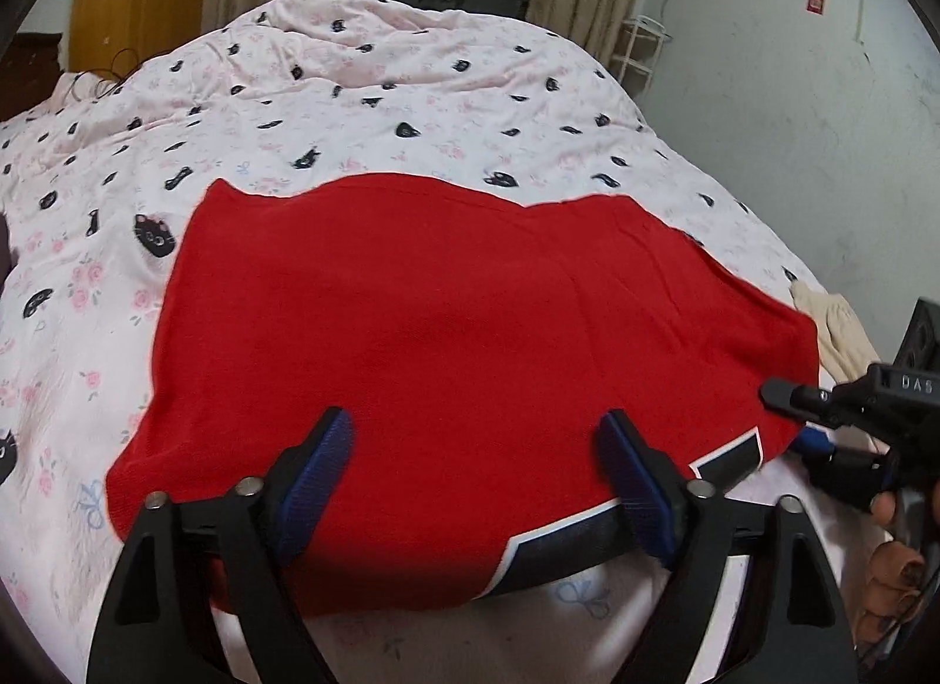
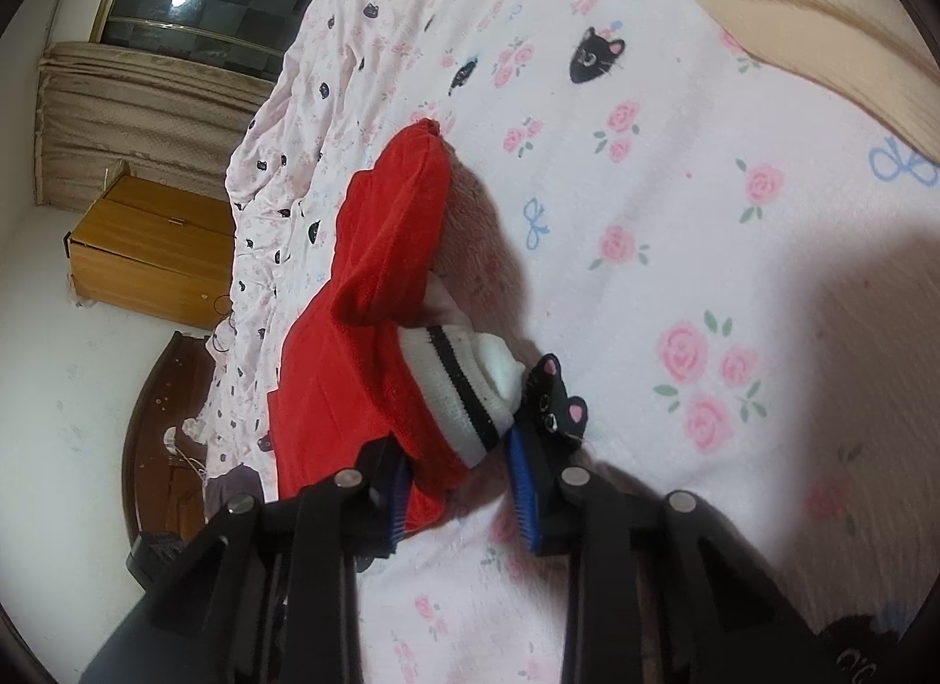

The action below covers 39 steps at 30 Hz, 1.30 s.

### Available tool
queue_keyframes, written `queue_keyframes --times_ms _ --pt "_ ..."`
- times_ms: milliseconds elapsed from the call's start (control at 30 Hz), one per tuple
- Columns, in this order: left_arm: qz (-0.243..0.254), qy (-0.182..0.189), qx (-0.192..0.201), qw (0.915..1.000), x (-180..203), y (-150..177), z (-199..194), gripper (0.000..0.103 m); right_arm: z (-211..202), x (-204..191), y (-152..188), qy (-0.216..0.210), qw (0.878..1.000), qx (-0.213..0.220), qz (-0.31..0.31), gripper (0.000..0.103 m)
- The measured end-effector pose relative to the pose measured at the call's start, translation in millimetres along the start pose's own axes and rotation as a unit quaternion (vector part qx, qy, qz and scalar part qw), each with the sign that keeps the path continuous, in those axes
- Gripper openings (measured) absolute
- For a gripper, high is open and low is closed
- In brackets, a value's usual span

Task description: Fold clothes

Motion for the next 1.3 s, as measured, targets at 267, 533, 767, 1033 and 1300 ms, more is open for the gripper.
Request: queue_keyframes --times_ms 267,533,767,1033,1300 --pt "-0.013 0.016 -0.004 0.9998 -5 1 4 0.087 -13 -21 0 0.02 0.999 0.016 -0.045 0.026" --pt "0.016 -0.023 -0.02 0.9994 1 4 14 0.088 -26 -56 -1 0.038 0.994 0.029 -0.103 0.026" --pt "0.039 -0.044 -0.039 0.9975 7 7 20 0.094 -24 -92 2 0.062 0.989 0.018 -0.135 0.025" --pt "0.014 -0.009 0.005 0.9998 3 -11 -18 0.095 -20 -107 1 0.095 0.984 0.009 -0.149 0.024" --pt "-0.049 -0.064 0.093 0.9925 -78 -18 -82 0.096 -13 -137 6 0.11 0.973 0.002 -0.205 0.025"
Point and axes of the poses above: each gripper's, at about its wrist camera, not at the fingertips, and z roughly the way its jaws point, x to its right, y to its underside, the point moved 7 cm from there along z, roughly the way its jaws point, and after that the axes turned 1 degree about -y, right-handed, at the moved point
